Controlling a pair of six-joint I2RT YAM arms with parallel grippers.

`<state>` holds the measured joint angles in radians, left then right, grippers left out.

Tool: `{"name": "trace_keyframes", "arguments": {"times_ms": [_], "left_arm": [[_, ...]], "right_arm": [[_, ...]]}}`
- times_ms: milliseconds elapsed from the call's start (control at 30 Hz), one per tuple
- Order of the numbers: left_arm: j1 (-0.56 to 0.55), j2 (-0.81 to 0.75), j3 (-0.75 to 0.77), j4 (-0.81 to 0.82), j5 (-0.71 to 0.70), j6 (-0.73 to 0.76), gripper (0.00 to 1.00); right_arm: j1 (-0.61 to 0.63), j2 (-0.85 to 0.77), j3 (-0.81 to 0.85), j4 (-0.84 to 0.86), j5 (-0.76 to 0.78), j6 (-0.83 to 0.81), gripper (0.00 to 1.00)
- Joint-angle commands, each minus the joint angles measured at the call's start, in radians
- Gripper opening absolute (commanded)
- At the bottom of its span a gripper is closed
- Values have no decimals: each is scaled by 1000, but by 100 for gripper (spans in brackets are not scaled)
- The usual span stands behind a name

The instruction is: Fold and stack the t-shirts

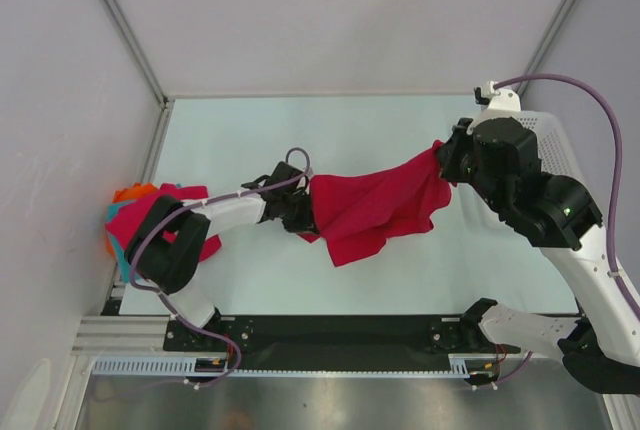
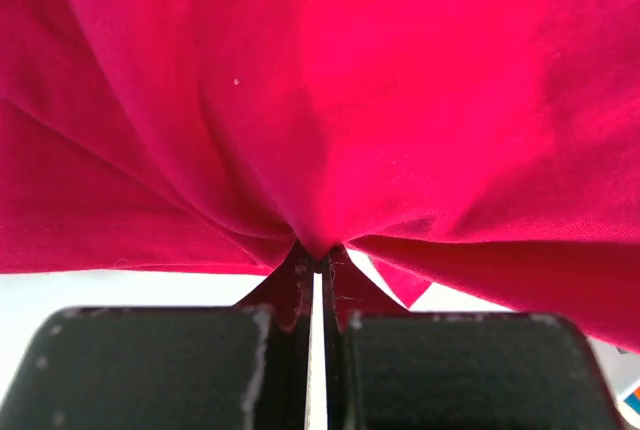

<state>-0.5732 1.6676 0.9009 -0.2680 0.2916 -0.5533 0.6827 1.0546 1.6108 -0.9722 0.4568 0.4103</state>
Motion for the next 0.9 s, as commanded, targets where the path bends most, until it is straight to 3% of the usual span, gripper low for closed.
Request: {"name": "trace_keyframes", "arguments": {"times_ms": [0, 367, 867], "left_arm": [[-13, -15, 75, 15, 14, -14, 0], [-13, -235, 410, -304, -124, 75, 0], [-14, -575, 766, -623, -342, 50, 0]], "right_arm": [[-9, -24, 31, 20, 25, -7, 0], [-28, -28, 67, 18, 9, -24, 0], [-26, -27, 308, -52, 66, -87, 0]]}}
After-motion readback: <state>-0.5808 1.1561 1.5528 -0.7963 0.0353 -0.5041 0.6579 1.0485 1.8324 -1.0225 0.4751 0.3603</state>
